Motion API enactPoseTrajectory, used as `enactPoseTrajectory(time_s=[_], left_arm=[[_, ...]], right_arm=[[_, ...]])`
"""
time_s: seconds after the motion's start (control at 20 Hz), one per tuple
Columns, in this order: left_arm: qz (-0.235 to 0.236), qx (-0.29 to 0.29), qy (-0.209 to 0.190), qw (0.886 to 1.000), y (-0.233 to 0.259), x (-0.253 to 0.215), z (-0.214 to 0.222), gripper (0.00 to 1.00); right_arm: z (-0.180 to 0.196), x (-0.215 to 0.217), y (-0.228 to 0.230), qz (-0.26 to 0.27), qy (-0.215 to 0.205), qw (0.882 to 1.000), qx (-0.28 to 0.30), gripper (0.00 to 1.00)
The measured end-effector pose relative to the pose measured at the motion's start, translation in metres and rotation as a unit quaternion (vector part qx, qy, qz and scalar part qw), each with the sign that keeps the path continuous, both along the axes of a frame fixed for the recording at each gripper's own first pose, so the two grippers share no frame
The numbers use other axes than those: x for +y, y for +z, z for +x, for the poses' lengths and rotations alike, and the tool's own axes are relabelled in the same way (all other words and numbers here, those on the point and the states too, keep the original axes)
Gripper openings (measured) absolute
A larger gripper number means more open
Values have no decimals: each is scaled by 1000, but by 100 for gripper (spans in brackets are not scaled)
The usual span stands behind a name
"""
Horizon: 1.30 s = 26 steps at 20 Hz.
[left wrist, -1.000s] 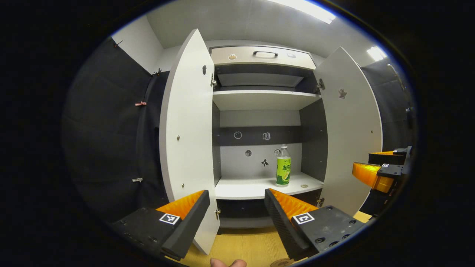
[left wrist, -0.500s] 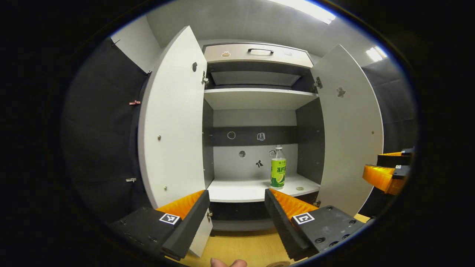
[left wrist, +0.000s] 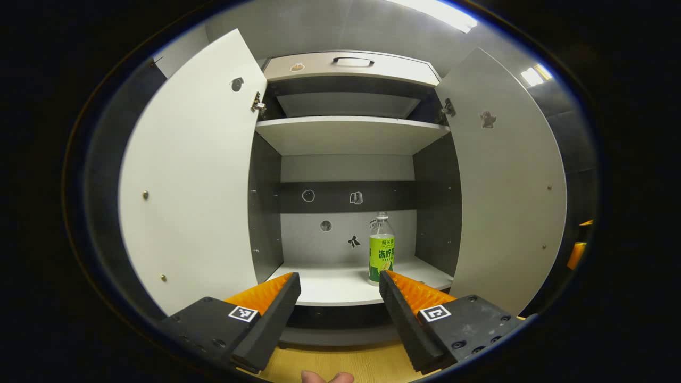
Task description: Grasp the bottle in the cabinet with the left hand and place it on the coaster, then close the right door with the right hand and the left door with the left hand.
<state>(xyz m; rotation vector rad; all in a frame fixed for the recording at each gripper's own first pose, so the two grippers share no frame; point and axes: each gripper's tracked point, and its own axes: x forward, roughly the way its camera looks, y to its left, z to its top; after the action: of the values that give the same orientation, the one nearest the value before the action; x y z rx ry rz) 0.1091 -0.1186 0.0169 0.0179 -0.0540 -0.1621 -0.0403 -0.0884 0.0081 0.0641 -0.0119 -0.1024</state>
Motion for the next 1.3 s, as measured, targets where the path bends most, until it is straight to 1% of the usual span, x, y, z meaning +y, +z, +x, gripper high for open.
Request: enactPoseTrajectory(time_s=[0.25, 0.4, 0.6, 0.8, 0.9, 1.1, 1.3], left_arm=[[-5, 11, -6, 1000, -11, -26, 37, 95], [4, 16, -9, 1000, -21, -40, 57, 95], [6, 30, -19, 999, -37, -62, 86, 95], [-2, 38, -24, 999, -43, -80, 118, 95], [-6, 38, -25, 999, -43, -88, 136, 95], [-2, 32, -37, 999, -35, -109, 170, 94], [-3, 26, -30, 999, -24, -119, 201, 95]], right_arm=[[-8, -33, -6, -6, -14, 1000, 4, 98], [-8, -50, -10, -6, -23, 1000, 7, 98], [-2, -73, -16, -7, -37, 999, 14, 98], [9, -87, -22, -2, -34, 999, 20, 98], [13, -92, -23, -8, -30, 999, 18, 98], [18, -91, -30, -11, 6, 1000, 20, 98], [18, -97, -43, -30, 20, 999, 30, 98]])
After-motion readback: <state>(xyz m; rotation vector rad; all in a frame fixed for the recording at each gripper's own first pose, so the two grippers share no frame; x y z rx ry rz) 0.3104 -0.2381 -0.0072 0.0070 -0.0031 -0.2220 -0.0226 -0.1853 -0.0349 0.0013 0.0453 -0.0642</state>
